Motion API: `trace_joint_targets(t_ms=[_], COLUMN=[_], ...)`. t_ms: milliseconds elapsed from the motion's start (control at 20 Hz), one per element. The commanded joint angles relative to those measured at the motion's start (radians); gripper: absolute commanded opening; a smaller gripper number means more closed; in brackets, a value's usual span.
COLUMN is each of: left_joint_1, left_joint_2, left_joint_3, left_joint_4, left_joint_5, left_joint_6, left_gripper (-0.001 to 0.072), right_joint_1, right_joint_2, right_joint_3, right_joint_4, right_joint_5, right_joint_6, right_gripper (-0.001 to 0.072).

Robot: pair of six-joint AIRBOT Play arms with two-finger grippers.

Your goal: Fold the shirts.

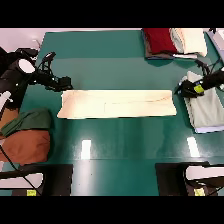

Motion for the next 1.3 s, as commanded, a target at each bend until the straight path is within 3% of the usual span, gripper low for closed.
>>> trace_joint_targets(t_ms=[0,300,400,450,550,600,900,1250], left_joint_1=[0.000,-0.126,-0.201,-0.235,-0.293,-0.318,-0.438,-0.535], left_joint_2=[-0.002,-0.018,-0.044,-0.060,-0.095,-0.115,-0.297,-0.480], left_joint_3=[0.007,0.003,0.003,0.003,0.007,0.016,0.185,0.332], left_joint_4=[-0.047,-0.096,-0.097,-0.097,-0.100,-0.104,-0.124,-0.164], left_joint_5=[-0.031,0.062,0.106,0.124,0.179,0.208,0.227,0.217], left_joint_6=[0.008,0.006,-0.011,-0.016,-0.039,-0.055,-0.064,-0.063], left_gripper=[0.0022,0.0022,0.0022,0.0022,0.0021,0.0021,0.0021,0.0020], right_joint_1=[-0.092,-0.076,-0.022,0.000,0.031,0.037,0.106,0.307], right_joint_2=[-0.009,-0.091,-0.122,-0.125,-0.119,-0.104,0.064,0.150], right_joint_3=[-0.111,-0.224,-0.223,-0.223,-0.193,-0.169,0.089,0.343], right_joint_4=[0.028,0.226,0.230,0.230,0.230,0.230,0.231,0.230], right_joint_5=[-0.014,-0.116,-0.150,-0.176,-0.196,-0.188,-0.026,0.015], right_joint_6=[-0.048,-0.135,-0.137,-0.143,-0.145,-0.145,-0.117,-0.005], right_gripper=[0.0516,0.0500,0.0434,0.0389,0.0069,0.0015,0.0014,0.0014])
